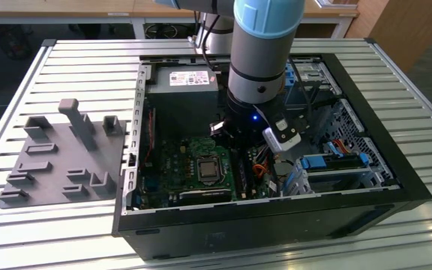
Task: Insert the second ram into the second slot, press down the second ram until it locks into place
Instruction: 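Press down the second ram until it locks into place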
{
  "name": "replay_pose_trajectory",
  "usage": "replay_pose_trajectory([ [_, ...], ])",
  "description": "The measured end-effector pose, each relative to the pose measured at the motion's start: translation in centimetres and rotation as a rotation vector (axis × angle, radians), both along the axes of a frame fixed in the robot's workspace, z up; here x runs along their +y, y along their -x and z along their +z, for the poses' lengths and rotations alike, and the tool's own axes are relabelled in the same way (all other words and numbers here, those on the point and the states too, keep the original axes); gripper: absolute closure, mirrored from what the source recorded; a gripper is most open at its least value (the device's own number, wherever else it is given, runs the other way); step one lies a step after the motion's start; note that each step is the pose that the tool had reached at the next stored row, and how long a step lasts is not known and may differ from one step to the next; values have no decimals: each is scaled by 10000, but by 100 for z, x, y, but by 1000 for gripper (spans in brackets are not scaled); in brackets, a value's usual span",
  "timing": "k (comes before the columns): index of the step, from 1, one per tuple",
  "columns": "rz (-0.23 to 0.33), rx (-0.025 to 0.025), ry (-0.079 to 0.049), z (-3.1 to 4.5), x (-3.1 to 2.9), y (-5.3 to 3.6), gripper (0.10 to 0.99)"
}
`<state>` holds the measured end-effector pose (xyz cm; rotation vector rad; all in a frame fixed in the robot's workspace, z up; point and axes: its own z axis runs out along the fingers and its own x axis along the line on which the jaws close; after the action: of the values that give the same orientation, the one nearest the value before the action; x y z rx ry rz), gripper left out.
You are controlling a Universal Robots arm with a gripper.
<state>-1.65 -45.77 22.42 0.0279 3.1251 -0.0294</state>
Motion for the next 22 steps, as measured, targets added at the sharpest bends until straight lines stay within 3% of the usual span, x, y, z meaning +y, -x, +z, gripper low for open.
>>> replay_pose_trajectory([
  [22,-1,4,2,-47,36,19,949],
])
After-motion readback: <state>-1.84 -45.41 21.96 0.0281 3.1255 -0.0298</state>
